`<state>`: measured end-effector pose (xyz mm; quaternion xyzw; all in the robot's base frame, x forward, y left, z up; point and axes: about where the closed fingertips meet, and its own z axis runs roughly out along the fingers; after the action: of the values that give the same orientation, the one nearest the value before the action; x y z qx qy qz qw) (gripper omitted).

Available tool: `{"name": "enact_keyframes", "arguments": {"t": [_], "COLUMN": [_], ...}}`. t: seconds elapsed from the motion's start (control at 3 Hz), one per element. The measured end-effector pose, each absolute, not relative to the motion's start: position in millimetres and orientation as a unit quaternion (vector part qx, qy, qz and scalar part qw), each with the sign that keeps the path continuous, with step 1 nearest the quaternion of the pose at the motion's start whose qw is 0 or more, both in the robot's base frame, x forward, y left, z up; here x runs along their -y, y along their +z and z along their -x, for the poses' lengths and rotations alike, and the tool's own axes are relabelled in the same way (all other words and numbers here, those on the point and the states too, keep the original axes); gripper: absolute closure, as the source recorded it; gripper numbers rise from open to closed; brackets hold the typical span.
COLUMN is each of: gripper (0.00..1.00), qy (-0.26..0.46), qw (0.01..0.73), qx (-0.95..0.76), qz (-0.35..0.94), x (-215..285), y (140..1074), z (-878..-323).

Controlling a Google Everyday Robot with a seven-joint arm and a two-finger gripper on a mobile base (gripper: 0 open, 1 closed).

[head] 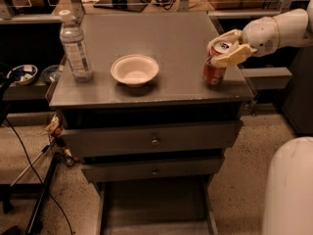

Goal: Pick coke can from bottom drawer and place on counter

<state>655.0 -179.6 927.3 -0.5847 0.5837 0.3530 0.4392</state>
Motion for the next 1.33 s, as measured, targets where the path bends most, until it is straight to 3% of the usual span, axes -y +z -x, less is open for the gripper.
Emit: {"name": "enact_keyframes", "arguments": {"t": [1.33], "gripper": [1.00], "qy": [0.406], "qw": [0.419], "qx": [-0.587], "qz": [0.562], "x": [163], "y": [905], "z": [-664]}}
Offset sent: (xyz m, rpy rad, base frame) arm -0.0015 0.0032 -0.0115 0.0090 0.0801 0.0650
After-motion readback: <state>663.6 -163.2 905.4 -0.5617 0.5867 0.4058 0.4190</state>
